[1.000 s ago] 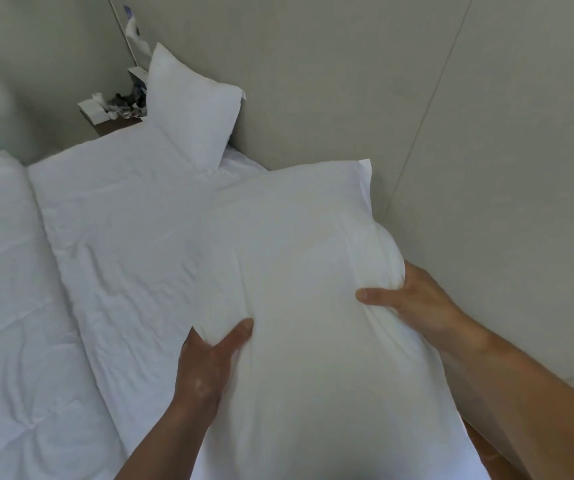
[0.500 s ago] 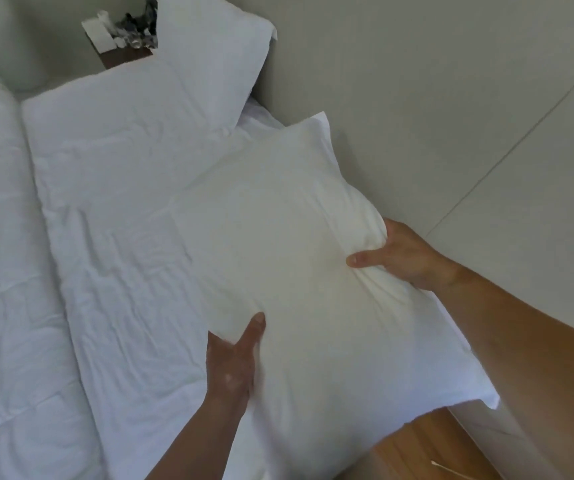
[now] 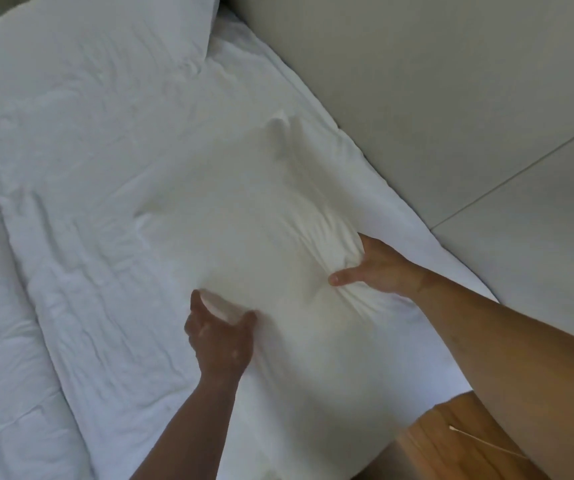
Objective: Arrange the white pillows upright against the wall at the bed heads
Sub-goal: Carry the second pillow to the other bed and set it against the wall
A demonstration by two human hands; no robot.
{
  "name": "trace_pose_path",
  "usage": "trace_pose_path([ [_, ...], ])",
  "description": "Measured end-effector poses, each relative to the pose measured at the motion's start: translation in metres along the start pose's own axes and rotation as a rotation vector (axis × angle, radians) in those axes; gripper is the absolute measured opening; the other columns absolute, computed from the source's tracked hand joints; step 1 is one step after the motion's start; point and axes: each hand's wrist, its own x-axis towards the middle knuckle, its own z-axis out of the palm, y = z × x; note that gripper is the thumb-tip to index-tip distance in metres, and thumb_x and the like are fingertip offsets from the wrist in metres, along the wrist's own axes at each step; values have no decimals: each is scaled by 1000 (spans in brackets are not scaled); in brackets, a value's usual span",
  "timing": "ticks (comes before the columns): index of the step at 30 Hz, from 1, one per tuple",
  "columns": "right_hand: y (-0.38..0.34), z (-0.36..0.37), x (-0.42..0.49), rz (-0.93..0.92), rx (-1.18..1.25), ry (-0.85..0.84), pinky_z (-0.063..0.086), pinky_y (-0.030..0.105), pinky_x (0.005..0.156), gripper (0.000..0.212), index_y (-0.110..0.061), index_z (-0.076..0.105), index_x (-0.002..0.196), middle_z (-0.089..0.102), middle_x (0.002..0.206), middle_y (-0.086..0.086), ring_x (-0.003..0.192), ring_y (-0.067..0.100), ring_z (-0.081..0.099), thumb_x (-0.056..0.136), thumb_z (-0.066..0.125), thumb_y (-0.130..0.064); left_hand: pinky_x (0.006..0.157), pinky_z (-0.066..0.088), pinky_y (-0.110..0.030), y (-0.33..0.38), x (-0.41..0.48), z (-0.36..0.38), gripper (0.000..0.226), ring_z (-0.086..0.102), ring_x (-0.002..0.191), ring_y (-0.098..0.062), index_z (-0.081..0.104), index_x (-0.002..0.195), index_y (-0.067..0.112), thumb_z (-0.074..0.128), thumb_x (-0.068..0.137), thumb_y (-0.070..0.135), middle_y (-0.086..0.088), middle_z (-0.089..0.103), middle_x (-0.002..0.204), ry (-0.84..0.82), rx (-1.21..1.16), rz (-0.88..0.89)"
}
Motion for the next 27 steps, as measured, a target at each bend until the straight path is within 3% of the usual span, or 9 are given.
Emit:
trace_pose_path([
  [4, 8, -7, -1, 53, -62, -16, 49, 25, 93, 96, -37, 55, 141, 71, 125, -16, 116, 10, 66, 57, 96, -56, 120, 28, -47, 77, 34, 10, 97, 18, 155, -31, 27, 160, 30, 72, 78, 51, -11, 25, 167, -135, 291, 365],
  [6, 15, -12, -3, 89, -46, -22, 50, 26, 93, 97, -38, 53, 142, 70, 125, -16, 116, 10, 66, 57, 94, -61, 123, 27, -48, 118, 52, 21, 95, 15, 157, -28, 29, 159, 36, 66, 76, 62, -7, 25, 168, -208, 554, 578],
  [10, 40, -27, -10, 157, -8, -80, 55, 21, 85, 88, -34, 59, 136, 74, 114, -19, 104, 6, 70, 59, 94, -60, 125, 22, -49, 196, 82, 53, 85, 16, 158, -20, 31, 159, 39, 68, 84, 56, 5, 26, 170, -442, 1023, 893],
  [13, 64, -36, -23, 211, 47, -148, 54, 11, 69, 77, -37, 59, 130, 72, 109, -21, 96, 0, 69, 64, 94, -54, 122, 24, -51, 237, 101, 88, 81, 30, 153, -18, 41, 152, 43, 73, 79, 51, 11, 39, 163, -612, 1329, 910],
  [16, 103, -40, -37, 258, 65, -150, 58, 27, 96, 106, -44, 57, 136, 75, 117, -18, 105, 1, 71, 40, 95, -67, 107, 44, -38, 266, 111, 119, 84, 52, 135, -23, 45, 149, 40, 82, 74, 38, 7, 48, 155, -768, 1507, 833],
  [18, 127, -43, -46, 290, 70, -155, 57, 32, 101, 103, -48, 56, 133, 75, 117, -20, 107, 0, 72, 40, 97, -66, 104, 45, -35, 278, 119, 132, 89, 52, 133, -25, 46, 150, 35, 88, 72, 35, 4, 47, 152, -823, 1601, 792],
  [20, 140, -42, -56, 310, 65, -126, 57, 32, 101, 89, -47, 59, 128, 77, 114, -21, 106, 0, 72, 49, 98, -59, 110, 41, -37, 283, 129, 139, 93, 49, 136, -26, 47, 151, 35, 90, 69, 35, 3, 45, 152, -809, 1700, 764],
  [24, 145, -28, -64, 275, 12, 42, 52, 18, 87, 65, -46, 64, 114, 74, 108, -25, 101, -4, 68, 56, 92, -58, 109, 45, -39, 265, 130, 154, 83, 50, 113, -21, 49, 149, 33, 79, 71, 31, 0, 52, 141, -724, 1802, 772],
  [27, 141, -15, -68, 229, -13, 127, 47, 11, 78, 56, -47, 68, 108, 74, 101, -27, 94, -8, 66, 59, 93, -57, 108, 42, -35, 247, 119, 156, 83, 51, 134, -25, 46, 153, 25, 77, 76, 34, -3, 51, 148, -614, 1854, 799],
])
